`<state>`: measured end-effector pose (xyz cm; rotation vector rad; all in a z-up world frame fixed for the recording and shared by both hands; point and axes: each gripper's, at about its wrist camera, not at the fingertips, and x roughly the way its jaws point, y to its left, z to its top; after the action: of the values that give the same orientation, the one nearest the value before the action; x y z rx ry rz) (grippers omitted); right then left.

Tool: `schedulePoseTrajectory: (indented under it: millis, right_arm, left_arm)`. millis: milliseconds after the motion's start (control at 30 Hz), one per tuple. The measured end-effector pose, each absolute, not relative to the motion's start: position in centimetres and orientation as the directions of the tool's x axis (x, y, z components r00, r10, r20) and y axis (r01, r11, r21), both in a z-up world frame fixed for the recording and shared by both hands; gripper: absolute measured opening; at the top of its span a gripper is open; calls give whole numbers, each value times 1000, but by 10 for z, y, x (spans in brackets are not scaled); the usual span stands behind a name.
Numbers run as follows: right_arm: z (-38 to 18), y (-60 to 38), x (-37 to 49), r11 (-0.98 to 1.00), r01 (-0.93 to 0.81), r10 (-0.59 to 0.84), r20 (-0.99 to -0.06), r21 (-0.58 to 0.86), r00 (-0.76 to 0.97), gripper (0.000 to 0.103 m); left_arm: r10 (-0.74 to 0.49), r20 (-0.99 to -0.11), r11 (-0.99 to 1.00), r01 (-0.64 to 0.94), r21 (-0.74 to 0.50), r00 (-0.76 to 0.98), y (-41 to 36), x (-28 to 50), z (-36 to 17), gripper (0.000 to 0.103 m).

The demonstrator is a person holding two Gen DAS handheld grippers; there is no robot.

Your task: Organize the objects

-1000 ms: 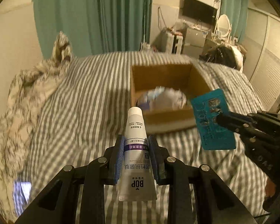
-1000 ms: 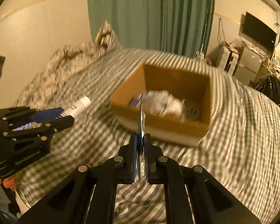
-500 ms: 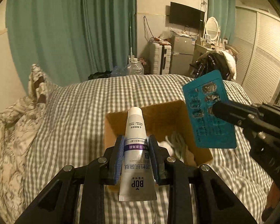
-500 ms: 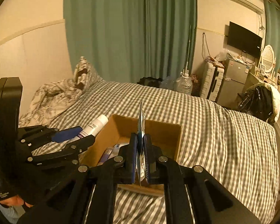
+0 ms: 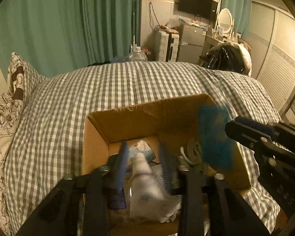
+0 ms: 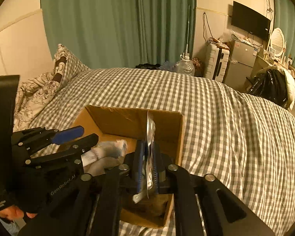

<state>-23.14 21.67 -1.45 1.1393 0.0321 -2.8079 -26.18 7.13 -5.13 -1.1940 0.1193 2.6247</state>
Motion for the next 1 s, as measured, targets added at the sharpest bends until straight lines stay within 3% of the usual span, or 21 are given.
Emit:
schedulePoseTrajectory:
  millis: [33,67,167,267,500,767,900,1000]
  right_arm:
    - [-13,219,-230,-994,107,-96,-691,27,-716,35]
    - [-8,222,-227,-994,101,-98,-680,36,-727,43]
    - [6,227,-219,-995,89,-95,-656,43,-749,48]
    - [29,231,-202,-997,63,-71,-622,35,-780,61]
    - [84,235,-151,-1000,20,-27,-536,20,-844,84]
    - [125,234,-95,-1000,2,-6,-449,9,-894,95]
    - [135,235,-72,-1000,-12,12,-410,-1,-912,103]
    - [135,239,-56,-1000,-22,22,-383,-5,-923,103]
  left_arm:
    - [190,-749,-966,-257,-27,-635,71,-262,-50,64]
    - [183,-737,-969,-246,-23,-651,70,-260,-46,71]
    - [192,-713,-970,-239,-35,-675,65,-252,-30,74]
    - [184,-688,-975,-221,-35,-702,61,-241,-9,88]
    - [169,-577,-982,-186,-30,-799,45,-195,57,103]
    - [162,-438,-984,-179,-2,-884,32,-134,113,103]
    - [154,-392,-984,-175,18,-907,31,-109,123,103]
    - [142,-370,-986,-163,27,-918,30,-95,120,103]
